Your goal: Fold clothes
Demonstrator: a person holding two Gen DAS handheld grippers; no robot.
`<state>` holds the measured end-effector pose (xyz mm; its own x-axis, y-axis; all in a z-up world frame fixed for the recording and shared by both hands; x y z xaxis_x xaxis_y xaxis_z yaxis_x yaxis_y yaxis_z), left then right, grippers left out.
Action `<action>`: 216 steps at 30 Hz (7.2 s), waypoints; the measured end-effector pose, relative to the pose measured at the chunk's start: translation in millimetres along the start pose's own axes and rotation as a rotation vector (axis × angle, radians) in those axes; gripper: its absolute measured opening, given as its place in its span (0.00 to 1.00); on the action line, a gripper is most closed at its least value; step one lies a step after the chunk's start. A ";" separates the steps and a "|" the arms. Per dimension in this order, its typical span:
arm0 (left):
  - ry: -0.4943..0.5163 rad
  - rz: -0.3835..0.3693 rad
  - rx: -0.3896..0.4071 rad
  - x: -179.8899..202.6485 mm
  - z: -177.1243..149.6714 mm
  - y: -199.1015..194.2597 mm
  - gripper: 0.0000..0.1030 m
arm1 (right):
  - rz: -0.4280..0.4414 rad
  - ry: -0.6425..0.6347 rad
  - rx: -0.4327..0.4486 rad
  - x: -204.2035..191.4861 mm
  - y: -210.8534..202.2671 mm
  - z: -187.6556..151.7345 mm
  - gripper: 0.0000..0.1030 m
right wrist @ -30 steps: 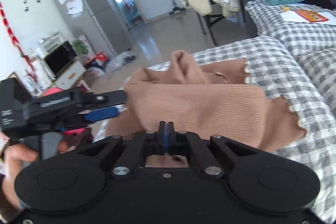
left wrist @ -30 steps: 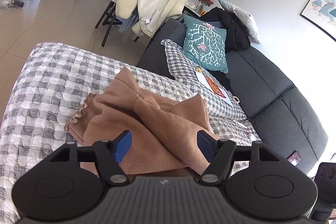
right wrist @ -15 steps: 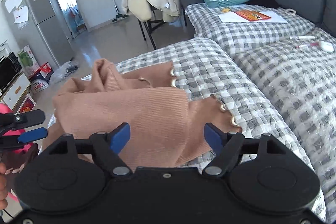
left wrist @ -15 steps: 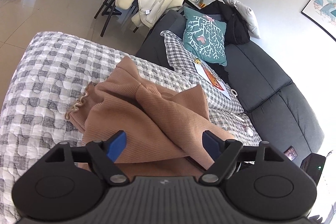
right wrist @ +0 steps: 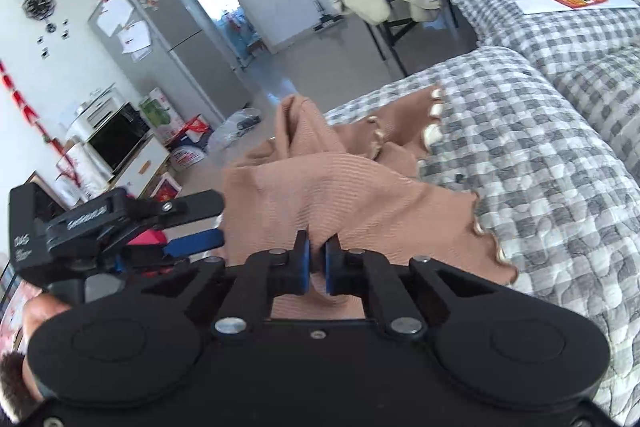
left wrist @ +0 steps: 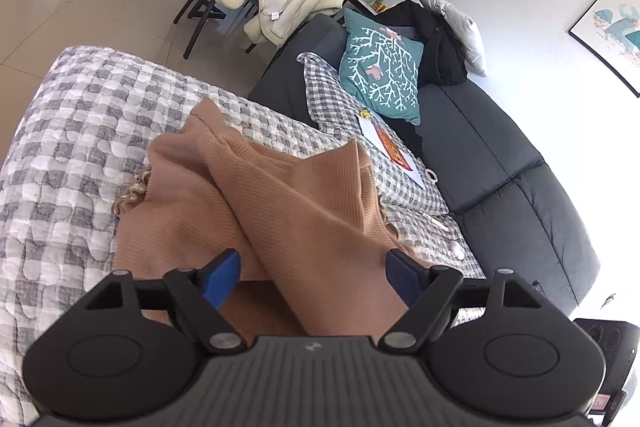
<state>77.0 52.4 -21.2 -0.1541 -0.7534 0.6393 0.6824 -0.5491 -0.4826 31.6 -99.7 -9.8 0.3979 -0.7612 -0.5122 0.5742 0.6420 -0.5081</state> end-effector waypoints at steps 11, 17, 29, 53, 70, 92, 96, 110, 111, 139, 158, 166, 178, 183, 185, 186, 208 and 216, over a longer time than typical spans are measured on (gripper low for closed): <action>0.061 0.078 -0.080 -2.7 -19.4 8.3 0.32 | 0.142 -0.203 -0.132 -69.8 12.0 -38.8 0.09; 0.002 0.250 -0.091 -41.4 -19.4 -2.7 0.05 | 0.069 -0.082 -0.061 -40.2 0.9 -16.0 0.52; 0.215 0.632 0.017 -84.5 12.7 -60.3 0.12 | -0.268 0.179 0.032 65.3 22.7 8.1 0.59; 0.803 0.297 0.025 52.8 -34.7 54.6 0.17 | -0.261 0.216 0.044 85.1 59.3 17.0 0.53; 0.289 0.195 0.203 21.8 24.5 -15.6 0.05 | -0.446 0.190 0.204 115.4 -51.6 32.0 0.19; 0.333 0.138 -0.074 1.1 -13.6 17.3 0.48 | -0.449 -0.086 0.185 129.9 -90.0 38.9 0.66; 0.356 0.140 -0.101 -10.8 -16.3 18.7 0.49 | -0.370 -0.191 0.101 121.1 -51.8 36.4 0.66; 0.293 0.199 -0.069 -53.1 5.0 9.0 0.06 | -0.281 -0.310 -0.061 127.2 19.2 21.4 0.11; 0.285 0.194 -0.055 -51.5 11.3 6.9 0.05 | -0.275 -0.309 -0.035 123.2 13.1 24.9 0.10; 0.285 0.347 -0.107 -67.3 162.4 209.2 0.06 | -0.755 -0.469 0.093 223.4 125.4 208.7 0.07; 0.259 0.386 -0.086 -41.1 125.9 151.1 0.76 | -0.781 -0.473 0.121 201.7 63.8 201.7 0.68; 0.258 0.331 -0.152 -9.5 63.1 99.7 0.77 | -0.767 -0.424 0.051 163.3 19.0 145.1 0.68; 0.165 0.151 -0.183 15.4 -21.6 79.8 0.77 | -0.724 -0.094 0.061 143.0 -25.2 53.6 0.71; 0.129 0.112 -0.160 18.2 -29.4 89.3 0.77 | -0.634 0.007 -0.018 149.9 3.3 22.7 0.64; 0.141 0.110 -0.160 20.8 -29.9 91.4 0.77 | -0.560 0.054 -0.033 151.1 12.8 21.8 0.41; 0.153 0.112 -0.158 22.2 -29.7 92.3 0.77 | -0.550 0.070 -0.030 152.5 12.8 23.9 0.25; 0.164 0.109 -0.156 19.4 -21.3 117.4 0.77 | -0.935 -0.118 0.207 210.8 -77.6 63.7 0.54; 0.202 0.147 -0.193 13.1 -30.9 116.0 0.77 | -0.643 0.124 0.067 222.7 -21.7 42.5 0.53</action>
<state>132.1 -32.3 -87.3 -0.2160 -0.8760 0.4312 0.5627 -0.4726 -0.6782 138.2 -287.1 -83.4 -0.1228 -0.9723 -0.1989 0.7151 0.0522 -0.6971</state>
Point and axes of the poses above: each gripper's, at about its wrist camera, not at the fingertips, and y roughly the way its jaws point, x to its right, z to its top, the point moved 10 cm from there along y, roughly the way its jaws point
